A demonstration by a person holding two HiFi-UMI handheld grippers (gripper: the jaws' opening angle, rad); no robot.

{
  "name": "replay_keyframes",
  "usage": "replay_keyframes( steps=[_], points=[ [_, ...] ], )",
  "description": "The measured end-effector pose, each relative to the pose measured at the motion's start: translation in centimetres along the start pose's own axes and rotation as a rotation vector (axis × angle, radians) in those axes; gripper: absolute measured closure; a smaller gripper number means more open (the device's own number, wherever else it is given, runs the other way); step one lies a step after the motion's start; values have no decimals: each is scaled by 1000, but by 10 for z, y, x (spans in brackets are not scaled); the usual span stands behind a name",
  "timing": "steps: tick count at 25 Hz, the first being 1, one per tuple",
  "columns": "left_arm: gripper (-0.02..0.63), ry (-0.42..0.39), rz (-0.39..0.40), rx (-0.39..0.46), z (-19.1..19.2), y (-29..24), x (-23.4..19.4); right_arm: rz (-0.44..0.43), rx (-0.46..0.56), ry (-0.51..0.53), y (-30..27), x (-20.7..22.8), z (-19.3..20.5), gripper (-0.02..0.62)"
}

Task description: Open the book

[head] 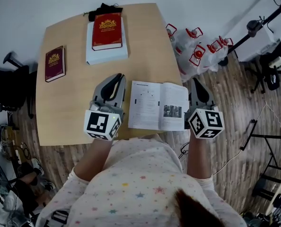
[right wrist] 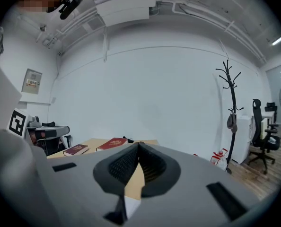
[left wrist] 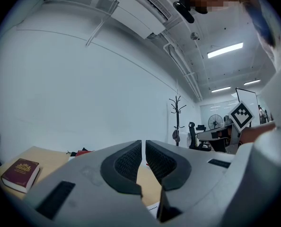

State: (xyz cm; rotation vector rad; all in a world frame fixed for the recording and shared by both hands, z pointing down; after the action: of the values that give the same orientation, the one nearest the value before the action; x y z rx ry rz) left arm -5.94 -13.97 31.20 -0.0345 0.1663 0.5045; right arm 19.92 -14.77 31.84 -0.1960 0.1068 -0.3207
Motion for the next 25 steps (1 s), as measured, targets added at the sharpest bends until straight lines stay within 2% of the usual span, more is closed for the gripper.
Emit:
replay_keyframes(
  steps=[10, 25],
  points=[
    [574, -13, -31, 42, -11, 10, -8, -51, 67, 51, -4, -30, -27, 594],
    [574, -13, -51, 56, -15, 13, -13, -99, 131, 49, -4, -53, -45, 594]
  ],
)
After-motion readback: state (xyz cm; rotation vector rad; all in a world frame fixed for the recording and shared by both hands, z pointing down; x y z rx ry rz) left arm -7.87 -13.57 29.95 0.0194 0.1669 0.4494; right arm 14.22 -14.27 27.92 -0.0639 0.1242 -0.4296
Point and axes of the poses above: the fingertips, and each gripper's own axes: y backward along the fingers, x to its right, z out of its underside, the point moved 2 cm from there along y, backward along the fingers, and after that the axes turned 7 degrees about y, right-handed, at the moved point
